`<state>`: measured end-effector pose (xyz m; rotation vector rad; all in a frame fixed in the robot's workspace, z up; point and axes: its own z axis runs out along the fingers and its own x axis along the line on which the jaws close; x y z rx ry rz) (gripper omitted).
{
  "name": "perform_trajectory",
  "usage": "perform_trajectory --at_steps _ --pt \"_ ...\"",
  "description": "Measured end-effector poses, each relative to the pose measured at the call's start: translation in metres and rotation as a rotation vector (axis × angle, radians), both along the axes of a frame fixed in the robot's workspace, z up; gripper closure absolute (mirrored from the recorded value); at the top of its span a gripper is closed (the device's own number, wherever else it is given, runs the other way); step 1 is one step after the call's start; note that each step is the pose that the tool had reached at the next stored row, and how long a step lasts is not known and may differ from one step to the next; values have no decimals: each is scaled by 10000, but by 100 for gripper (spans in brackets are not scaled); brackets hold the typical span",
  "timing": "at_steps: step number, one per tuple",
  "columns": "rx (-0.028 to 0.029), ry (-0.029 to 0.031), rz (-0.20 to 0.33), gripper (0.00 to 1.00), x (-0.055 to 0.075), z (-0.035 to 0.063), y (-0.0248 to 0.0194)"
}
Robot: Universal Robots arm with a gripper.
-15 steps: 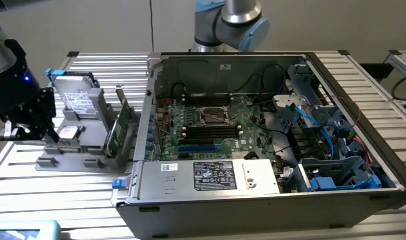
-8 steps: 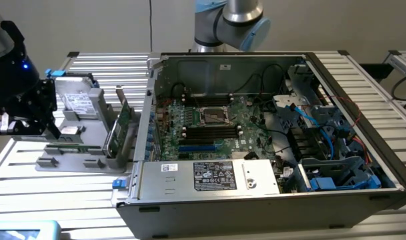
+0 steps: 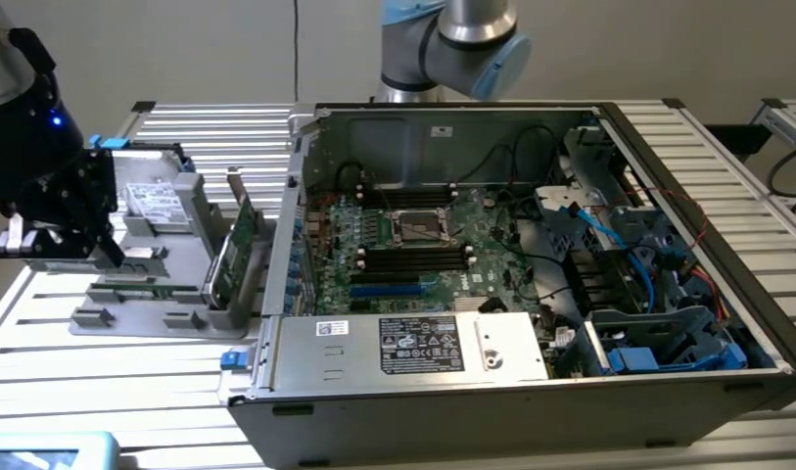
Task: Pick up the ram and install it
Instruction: 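Pick up the ram and move it above insertion slot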
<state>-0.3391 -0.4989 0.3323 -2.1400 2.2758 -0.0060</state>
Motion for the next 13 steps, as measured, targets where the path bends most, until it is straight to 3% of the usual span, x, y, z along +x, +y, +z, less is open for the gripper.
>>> perform_trajectory --at_steps 13 --pt "18 1 0 87 521 540 -37"
